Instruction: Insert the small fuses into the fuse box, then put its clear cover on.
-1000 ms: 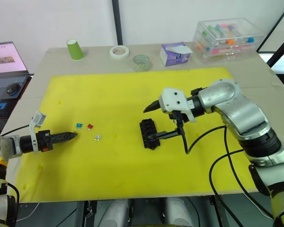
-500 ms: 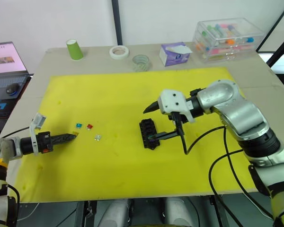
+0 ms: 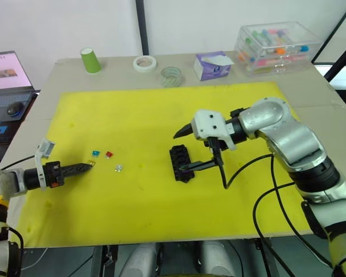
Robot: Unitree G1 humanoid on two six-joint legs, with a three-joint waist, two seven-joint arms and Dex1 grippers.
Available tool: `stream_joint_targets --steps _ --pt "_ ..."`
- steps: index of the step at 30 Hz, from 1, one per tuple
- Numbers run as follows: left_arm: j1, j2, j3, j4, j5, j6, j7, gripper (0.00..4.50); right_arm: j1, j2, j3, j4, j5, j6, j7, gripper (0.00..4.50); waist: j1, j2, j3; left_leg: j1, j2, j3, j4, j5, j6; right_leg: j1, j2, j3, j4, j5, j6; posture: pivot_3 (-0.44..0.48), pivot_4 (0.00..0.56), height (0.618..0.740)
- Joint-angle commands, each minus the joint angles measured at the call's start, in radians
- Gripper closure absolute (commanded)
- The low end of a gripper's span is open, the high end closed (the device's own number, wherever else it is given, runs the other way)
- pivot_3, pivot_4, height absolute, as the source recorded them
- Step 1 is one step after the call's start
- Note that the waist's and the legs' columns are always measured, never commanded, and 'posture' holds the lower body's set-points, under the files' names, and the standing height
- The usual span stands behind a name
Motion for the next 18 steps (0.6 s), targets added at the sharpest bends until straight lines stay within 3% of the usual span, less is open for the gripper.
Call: stream_joint_targets --steps 1,11,18 --pt "0.031 -0.004 0.067 -0.129 -0.071 0.022 0.009 4.42 -0.007 0.004 -0.028 -0.033 0.026 0.016 0.0 0.0 0.002 0.0 0.0 0.0 0.0 0.0 0.0 0.0 0.0 0.0 0.0 0.0 0.0 0.0 0.0 0.0 0.15 0.74" --pt "0.067 -0.128 0.194 -0.563 -0.331 0.186 0.192 4.42 -0.021 -0.001 -0.068 -0.05 0.101 0.09 -0.002 0.0 0.004 0.0 0.0 -0.004 0.0 -0.003 0.007 0.0 0.0 0.0 0.0 -0.001 0.0 0.0 0.0 0.0 0.15 0.74" --pt "-0.007 -0.3 0.154 -0.886 -0.48 0.116 0.368 4.42 -0.151 0.046 -0.209 -0.009 0.365 0.501 -0.051 0.0 0.011 -0.001 0.0 -0.005 0.0 -0.005 0.01 -0.001 0.0 0.002 0.0 -0.002 0.001 0.0 0.0 0.0 0.15 0.74"
